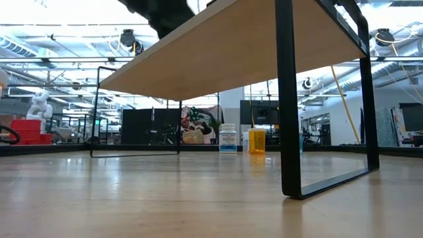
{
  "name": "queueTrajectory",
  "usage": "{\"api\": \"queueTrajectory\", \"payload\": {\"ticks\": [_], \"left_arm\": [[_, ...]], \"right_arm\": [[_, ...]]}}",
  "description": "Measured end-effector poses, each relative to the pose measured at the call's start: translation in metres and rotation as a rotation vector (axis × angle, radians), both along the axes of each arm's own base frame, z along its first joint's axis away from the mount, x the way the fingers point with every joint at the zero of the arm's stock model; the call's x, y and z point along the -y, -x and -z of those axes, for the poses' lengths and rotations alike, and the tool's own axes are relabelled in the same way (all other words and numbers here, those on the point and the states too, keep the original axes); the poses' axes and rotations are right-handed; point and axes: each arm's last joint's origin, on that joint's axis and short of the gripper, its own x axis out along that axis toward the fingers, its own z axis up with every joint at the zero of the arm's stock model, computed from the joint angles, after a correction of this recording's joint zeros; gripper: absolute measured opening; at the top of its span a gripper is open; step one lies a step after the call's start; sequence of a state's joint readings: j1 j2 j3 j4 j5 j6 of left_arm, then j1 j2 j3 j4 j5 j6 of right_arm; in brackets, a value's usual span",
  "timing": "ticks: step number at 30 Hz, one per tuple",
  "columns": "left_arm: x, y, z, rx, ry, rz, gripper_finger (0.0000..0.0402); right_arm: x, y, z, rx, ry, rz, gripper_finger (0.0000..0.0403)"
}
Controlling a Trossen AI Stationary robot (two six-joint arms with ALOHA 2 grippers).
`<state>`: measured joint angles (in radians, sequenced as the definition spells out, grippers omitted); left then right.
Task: Pick and place medicine bottles onto shelf by color
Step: Put the small orange pill bottle on the shelf aligned with the small orange pill bottle
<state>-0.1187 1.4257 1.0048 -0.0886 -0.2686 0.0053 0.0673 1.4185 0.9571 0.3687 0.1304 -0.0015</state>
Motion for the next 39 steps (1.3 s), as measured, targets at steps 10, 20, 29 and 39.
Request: {"api": "queueTrajectory", "payload": {"ticks": [10,20,29,39], "left_arm": [[0.0004,-0.0034,-0.0025,0.045,-0.012,0.015,0.0208],[0.0004,-0.0036,-0.0029,0.049,-0.022,0.02,0.0165],[0.0004,-0.0036,-0.0029,0.049,-0.021,0.019,0.0132],[0.0004,-0.0036,-0.0029,0.049,-0.022,0.02,0.0126]], "right_arm": [[-0.0001,0.0002,0.0009,-0.008,0.011,-0.004,0.0123],[-0.0001,0.0002,0.0009,-0.008,0.014,-0.006,0.0123],[-0.0001,0.0002,0.0009,-0.009,0.033,-0.01,0.0123],[-0.0001,0.0002,0.0009,-0.009,0.036,-0.01,0.0135]]}}
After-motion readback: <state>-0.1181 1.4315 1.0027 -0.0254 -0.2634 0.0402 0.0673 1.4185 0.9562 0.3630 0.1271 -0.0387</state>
